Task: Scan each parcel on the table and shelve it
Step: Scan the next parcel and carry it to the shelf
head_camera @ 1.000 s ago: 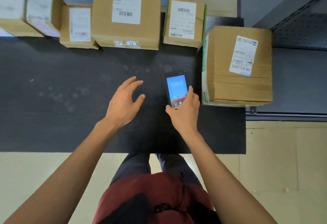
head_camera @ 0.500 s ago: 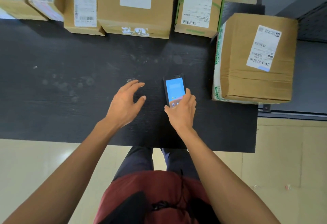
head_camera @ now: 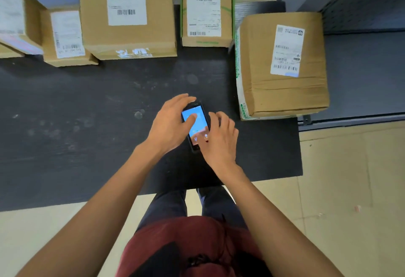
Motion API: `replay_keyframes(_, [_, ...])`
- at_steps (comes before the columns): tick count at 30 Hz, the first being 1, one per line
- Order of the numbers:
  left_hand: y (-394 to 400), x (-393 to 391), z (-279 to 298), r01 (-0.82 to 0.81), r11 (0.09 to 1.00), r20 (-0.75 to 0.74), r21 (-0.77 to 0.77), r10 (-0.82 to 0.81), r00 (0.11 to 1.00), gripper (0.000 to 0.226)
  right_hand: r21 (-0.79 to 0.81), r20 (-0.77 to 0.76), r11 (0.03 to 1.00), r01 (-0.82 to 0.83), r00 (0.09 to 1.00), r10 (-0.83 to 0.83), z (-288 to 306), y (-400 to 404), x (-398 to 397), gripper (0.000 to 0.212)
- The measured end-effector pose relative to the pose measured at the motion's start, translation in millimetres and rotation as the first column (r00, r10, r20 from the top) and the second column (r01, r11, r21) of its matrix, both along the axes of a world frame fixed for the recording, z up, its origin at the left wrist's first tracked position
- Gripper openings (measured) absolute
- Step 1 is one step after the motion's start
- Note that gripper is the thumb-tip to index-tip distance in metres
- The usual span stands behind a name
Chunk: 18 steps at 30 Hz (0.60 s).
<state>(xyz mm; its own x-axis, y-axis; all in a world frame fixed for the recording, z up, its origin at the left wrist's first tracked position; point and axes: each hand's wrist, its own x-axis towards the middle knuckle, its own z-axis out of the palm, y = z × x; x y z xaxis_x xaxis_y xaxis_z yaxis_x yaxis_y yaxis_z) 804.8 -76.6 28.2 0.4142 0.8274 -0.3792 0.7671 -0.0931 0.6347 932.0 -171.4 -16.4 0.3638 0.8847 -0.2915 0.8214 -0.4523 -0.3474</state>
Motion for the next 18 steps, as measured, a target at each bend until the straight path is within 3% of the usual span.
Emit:
replay_keyframes(5, [3.7,50.6,2.9,0.123,0.992,0.076,0.035,-0.125,0.989,0.052,0.251,-0.08,0.963,0.098,0.994,-0.08,42.1,-22.1,56.3,0.046])
replay_keyframes(9, [-0.7,89.0,2.3,0.193,0.979,0.133,0.061,-0.2,0.971,0.064,0.329,-0.095,0.918,0.222,0.975,-0.202,62.2,-43.3,105.6,0.043])
replay_keyframes(13, [-2.2,117.8,-3.8,0.207,0.978,0.151,0.036,-0.21,0.966,0.077,0.32,-0.108,0.865,0.387,0.922,-0.373,67.3,-48.2,164.7,0.056])
replay_keyframes(18, [-4.8,137.7,-14.3,0.222,0.975,0.134,0.004,-0.22,0.966,0.092,0.189,-0.115,0.892,0.41,0.912,-0.394,53.4,-39.6,219.4,0.085])
